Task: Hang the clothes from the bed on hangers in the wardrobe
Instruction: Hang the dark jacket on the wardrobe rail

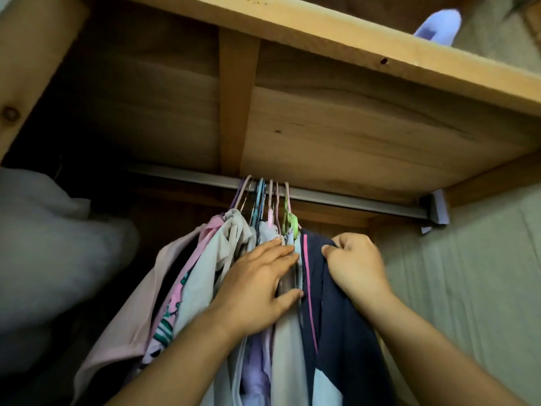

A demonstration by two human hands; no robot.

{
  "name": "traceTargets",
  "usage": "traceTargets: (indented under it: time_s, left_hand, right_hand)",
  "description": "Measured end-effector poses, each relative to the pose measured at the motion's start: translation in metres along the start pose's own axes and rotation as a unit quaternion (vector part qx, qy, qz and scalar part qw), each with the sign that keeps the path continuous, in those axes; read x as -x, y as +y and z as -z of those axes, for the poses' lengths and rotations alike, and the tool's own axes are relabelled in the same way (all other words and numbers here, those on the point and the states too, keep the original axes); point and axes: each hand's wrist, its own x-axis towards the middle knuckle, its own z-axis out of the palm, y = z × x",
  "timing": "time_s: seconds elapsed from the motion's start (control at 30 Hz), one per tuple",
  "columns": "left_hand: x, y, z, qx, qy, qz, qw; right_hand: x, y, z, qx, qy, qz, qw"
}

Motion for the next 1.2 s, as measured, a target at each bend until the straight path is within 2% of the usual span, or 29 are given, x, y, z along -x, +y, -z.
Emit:
traceTargets:
  time_s: [0.3,0.97,1.2]
  left_hand:
    - [0.003,-0.004,-0.004,0.003,0.001,-0.009,1.0]
    - [-0.001,0.008,0.005,0.006,0.025,-0.01,1.0]
    - [0.001,0.014,0.006,-0.051,0.051,-0.003,0.997]
  right_hand:
    - [-0.004,-0.023,0.009,0.042,0.054,0.085,0.994]
    - [-0.012,-0.005,0.031,0.112,0.071,0.094,0.987]
    - [-0.024,-0.004,0.045,0.11,0.085,0.104,0.985]
